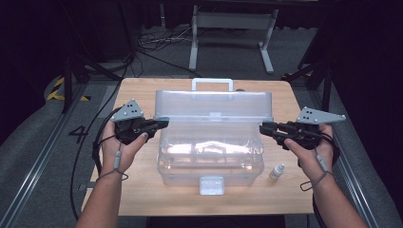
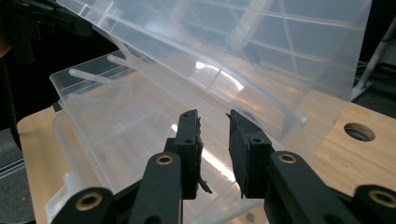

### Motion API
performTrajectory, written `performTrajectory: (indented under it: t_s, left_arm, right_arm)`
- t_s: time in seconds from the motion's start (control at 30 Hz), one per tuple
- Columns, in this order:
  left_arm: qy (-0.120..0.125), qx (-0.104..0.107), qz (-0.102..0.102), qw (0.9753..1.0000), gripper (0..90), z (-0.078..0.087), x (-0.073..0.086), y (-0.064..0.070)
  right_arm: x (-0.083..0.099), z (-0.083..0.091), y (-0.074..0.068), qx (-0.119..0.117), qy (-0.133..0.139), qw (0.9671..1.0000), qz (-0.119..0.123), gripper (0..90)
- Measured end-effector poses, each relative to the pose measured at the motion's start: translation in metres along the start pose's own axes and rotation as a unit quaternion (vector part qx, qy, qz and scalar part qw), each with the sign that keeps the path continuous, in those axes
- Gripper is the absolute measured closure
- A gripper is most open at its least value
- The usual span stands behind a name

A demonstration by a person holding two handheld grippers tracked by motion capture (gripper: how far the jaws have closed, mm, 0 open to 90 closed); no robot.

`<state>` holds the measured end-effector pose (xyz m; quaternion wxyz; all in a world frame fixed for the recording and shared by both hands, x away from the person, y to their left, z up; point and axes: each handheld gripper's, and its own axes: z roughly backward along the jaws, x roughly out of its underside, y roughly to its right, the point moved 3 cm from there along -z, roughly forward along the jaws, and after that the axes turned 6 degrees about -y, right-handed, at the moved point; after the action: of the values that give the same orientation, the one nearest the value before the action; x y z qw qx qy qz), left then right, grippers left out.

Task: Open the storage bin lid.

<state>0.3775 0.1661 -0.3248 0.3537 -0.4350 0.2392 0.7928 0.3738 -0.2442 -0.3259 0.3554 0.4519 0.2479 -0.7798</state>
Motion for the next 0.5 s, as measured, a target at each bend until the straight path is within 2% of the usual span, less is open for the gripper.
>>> performTrajectory:
  t_s: [0.17, 0.5]
  left_arm:
    - [0.003, -0.009, -0.006, 0.9999, 89.3, -0.001, -0.005, -0.003]
    - [0.014, -0.006, -0.002, 0.9999, 89.6, -0.003, -0.012, -0.009]
  right_arm:
    - [-0.006, 0.000, 0.001, 0.003, 0.009, 0.9999, -0.006, 71.9]
    - [-0.011, -0.002, 0.000, 0.009, 0.005, 0.9999, -0.002, 70.9]
